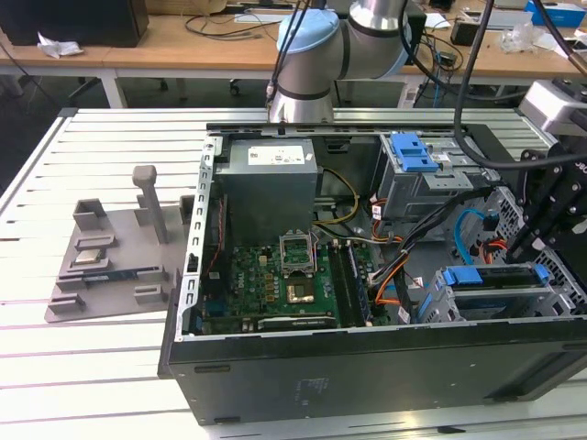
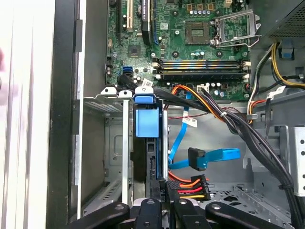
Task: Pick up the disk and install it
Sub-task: 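Insert the first disk wire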
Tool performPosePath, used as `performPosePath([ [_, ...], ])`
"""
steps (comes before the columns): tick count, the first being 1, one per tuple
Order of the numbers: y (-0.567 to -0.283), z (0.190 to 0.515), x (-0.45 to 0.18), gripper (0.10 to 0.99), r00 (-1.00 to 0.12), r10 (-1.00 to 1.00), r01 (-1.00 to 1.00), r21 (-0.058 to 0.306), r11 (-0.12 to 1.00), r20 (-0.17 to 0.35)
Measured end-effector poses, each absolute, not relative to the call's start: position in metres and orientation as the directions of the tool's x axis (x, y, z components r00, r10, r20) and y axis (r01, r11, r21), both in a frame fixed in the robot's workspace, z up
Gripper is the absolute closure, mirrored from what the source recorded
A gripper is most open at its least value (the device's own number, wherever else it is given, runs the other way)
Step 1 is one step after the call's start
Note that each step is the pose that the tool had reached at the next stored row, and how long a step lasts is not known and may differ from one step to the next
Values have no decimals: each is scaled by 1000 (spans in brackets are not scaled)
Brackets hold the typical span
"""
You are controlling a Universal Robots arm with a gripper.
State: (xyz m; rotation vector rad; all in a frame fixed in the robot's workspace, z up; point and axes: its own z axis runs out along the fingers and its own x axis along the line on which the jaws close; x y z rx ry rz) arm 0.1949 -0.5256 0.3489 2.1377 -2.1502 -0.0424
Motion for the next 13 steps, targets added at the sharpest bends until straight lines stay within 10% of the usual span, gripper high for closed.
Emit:
performPosePath([
  [13,-526,349,195,922,-3,-998,-995,97,9,57],
])
